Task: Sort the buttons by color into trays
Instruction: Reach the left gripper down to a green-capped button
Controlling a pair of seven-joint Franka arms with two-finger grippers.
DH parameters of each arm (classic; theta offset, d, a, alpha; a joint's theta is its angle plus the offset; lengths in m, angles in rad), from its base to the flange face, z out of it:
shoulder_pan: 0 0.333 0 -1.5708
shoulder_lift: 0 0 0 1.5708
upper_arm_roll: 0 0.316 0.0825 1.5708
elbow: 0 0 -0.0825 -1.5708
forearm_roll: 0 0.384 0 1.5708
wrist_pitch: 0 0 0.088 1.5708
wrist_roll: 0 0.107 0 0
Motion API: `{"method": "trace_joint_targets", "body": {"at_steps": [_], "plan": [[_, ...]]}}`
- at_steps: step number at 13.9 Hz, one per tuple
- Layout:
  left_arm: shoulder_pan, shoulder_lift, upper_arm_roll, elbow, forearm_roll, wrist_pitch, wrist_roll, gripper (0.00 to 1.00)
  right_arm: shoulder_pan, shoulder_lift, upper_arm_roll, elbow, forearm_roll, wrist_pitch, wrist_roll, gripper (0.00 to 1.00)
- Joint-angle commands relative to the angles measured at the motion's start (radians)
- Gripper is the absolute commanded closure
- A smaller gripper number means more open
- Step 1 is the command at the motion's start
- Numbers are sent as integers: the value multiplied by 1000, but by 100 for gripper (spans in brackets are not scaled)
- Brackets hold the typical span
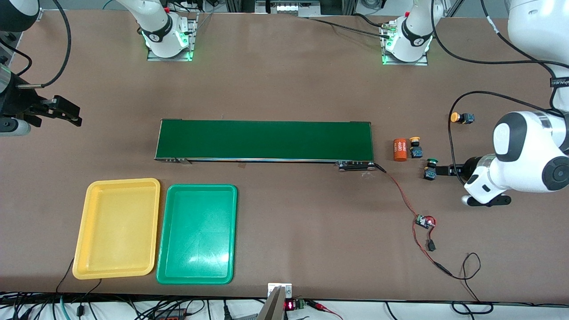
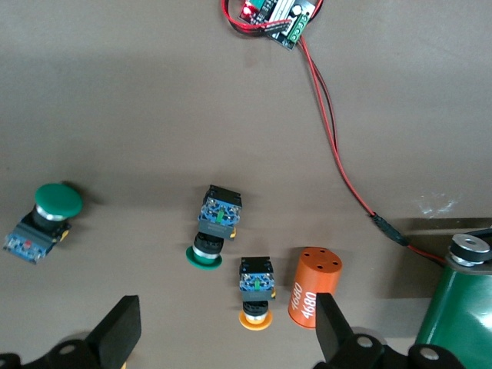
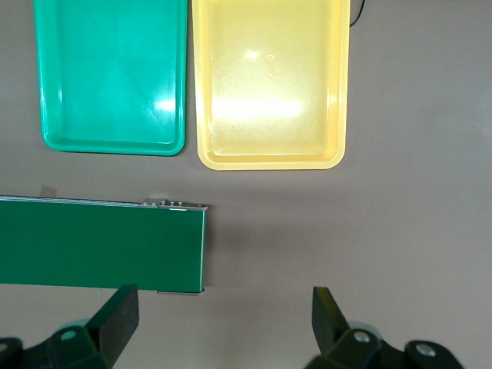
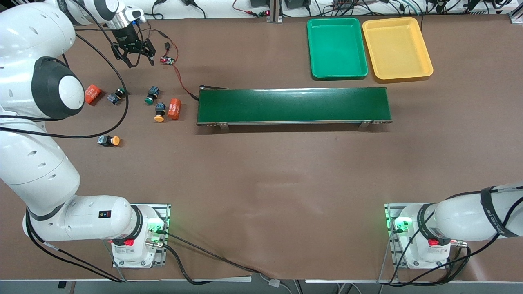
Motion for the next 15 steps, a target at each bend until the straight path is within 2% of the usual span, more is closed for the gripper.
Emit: {"method": "trace_joint_targets", "body": {"at_steps": [1,7,11,15], "plan": [[24,-4,0,-25,-25,29,70,0,-3,-3,4,-15,-2,23,0,0],[25,-33,0,-140,-39,150,140,0,-11,8,1,-20,-2,26,-8,0],[18,-107,-33,-329,-39,351,141,0,-11,12,-1,-18,-2,33,-6,0],[24,-111,-34,-361,-39,378,192,0,-13,12,-2,-18,0,45,-6,0]]}}
